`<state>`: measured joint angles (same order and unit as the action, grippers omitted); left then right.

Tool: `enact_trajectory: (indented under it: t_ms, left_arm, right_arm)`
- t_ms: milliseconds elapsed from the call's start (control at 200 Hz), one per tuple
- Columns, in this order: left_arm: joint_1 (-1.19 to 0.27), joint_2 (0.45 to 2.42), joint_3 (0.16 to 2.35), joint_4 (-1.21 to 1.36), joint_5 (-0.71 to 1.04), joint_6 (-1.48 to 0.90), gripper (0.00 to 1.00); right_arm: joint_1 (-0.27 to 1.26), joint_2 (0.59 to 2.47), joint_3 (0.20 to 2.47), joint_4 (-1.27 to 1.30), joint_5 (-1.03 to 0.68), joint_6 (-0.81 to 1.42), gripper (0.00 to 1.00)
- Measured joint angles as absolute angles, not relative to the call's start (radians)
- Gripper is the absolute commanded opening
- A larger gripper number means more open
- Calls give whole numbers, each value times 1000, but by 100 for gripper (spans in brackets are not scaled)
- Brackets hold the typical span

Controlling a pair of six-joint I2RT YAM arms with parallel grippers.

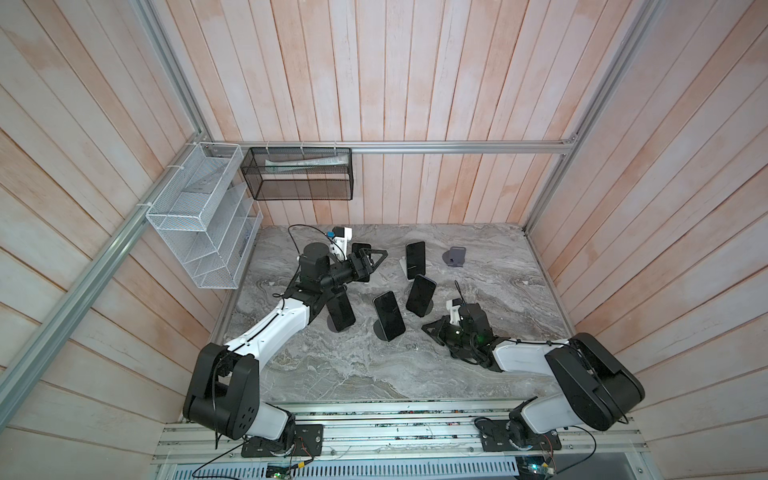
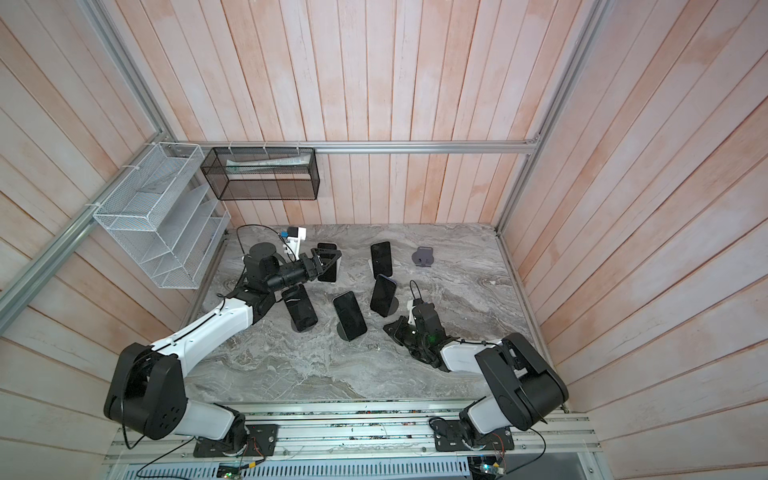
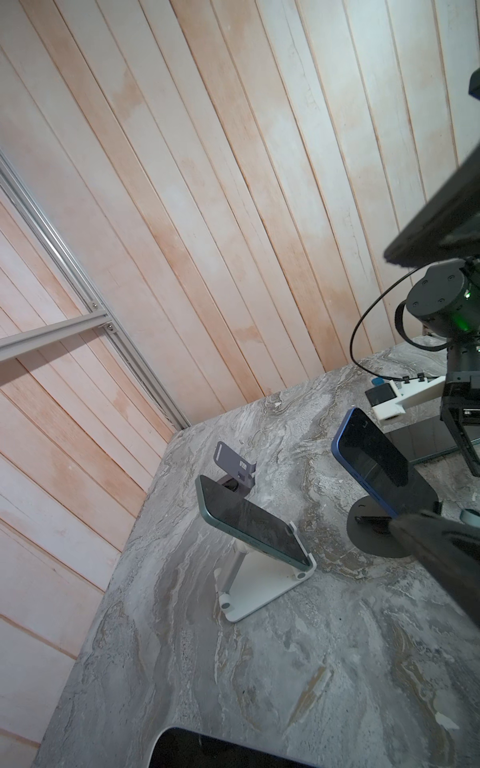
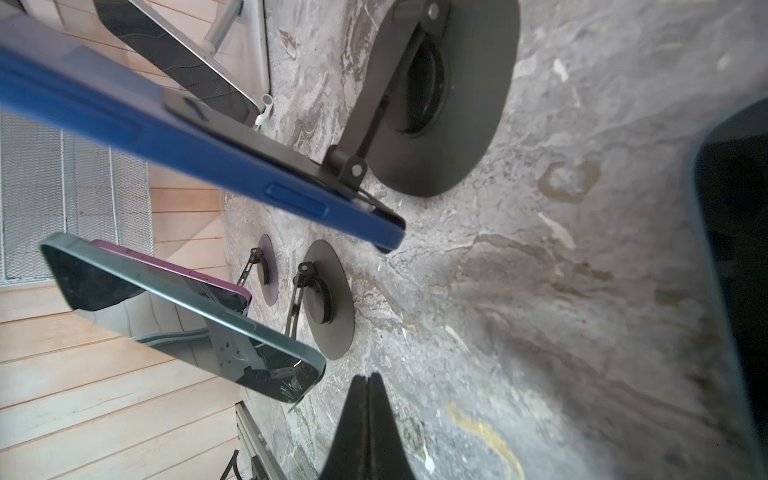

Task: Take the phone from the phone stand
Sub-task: 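Close the right gripper on the edge of the blue phone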

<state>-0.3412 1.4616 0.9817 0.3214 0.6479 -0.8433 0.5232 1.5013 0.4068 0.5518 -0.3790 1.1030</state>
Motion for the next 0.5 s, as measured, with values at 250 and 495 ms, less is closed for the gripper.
enact_trajectory:
  t_ms: [250,495]
  left_arm:
    - [-341,1455,982,321,648,-842,95]
    - [-338,1449,982,321,648,-842,94]
  right_arm:
    - [523,1554,437,590,-384,1127,2]
    - [530,1584,449,620,-384,1158,2]
